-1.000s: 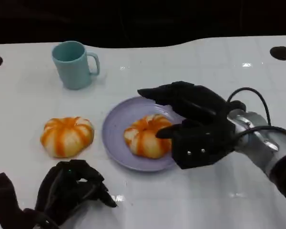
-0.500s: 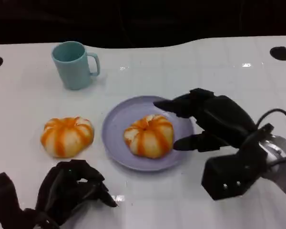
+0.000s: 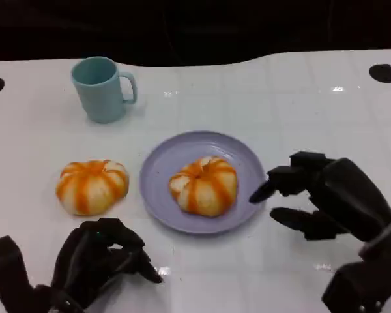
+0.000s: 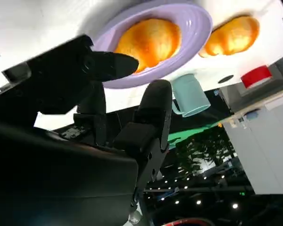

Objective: Grasp the bread from the table and place it into the plate.

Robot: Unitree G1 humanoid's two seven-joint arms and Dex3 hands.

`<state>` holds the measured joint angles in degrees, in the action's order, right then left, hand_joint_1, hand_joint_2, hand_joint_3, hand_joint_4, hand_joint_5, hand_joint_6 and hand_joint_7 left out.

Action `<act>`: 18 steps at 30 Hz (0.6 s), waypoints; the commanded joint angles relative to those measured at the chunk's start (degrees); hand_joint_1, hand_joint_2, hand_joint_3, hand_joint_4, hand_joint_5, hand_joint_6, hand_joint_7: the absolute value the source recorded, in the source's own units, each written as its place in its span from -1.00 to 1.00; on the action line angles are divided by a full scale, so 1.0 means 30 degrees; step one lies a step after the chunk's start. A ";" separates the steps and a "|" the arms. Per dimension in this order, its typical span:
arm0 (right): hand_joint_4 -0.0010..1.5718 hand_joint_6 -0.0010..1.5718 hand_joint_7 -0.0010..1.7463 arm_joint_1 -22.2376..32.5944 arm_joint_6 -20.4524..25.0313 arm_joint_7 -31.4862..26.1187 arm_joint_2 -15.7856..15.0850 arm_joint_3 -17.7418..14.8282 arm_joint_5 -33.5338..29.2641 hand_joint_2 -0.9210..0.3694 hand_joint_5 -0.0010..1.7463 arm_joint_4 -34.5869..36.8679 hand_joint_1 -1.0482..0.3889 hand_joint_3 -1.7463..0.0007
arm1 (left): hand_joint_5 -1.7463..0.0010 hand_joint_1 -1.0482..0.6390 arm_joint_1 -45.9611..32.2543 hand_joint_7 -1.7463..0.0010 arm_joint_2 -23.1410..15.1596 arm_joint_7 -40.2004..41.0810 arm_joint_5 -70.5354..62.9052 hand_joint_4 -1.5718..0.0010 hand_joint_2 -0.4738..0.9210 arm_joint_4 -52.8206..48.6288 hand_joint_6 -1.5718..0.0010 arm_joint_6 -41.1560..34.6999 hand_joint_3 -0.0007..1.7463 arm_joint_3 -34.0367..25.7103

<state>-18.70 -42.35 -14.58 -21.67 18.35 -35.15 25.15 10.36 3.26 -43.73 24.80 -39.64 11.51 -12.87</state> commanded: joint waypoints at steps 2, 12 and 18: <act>-0.04 0.04 0.11 0.1729 -0.0395 -0.0159 -0.0968 -0.0817 0.0007 -0.39 0.76 -0.1494 0.37 0.02 | 0.33 -1.00 -0.0005 0.60 -0.0203 0.0000 0.0056 -1.00 0.54 -0.0053 -1.00 -0.0058 -1.00 -0.0040; 0.11 0.06 0.46 0.5073 -0.0724 0.0563 -0.1526 -0.2127 0.0854 -0.22 0.86 -0.4073 0.35 -0.50 | 0.32 -1.00 -0.0028 0.58 -0.0082 0.0311 -0.0113 -1.00 0.54 0.0165 -1.00 -0.0037 -0.99 0.0080; 0.10 0.03 0.62 0.6851 0.0493 0.0755 -0.0891 -0.2653 0.1093 -0.16 0.99 -0.5120 0.33 -0.54 | 0.32 -1.00 -0.0081 0.59 -0.0177 0.0279 -0.0110 -1.00 0.55 0.0204 -1.00 0.0056 -0.99 0.0101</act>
<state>-0.15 -42.42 -12.79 -24.81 11.54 -32.90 11.10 10.40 3.56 -43.31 24.74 -39.54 11.24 -12.47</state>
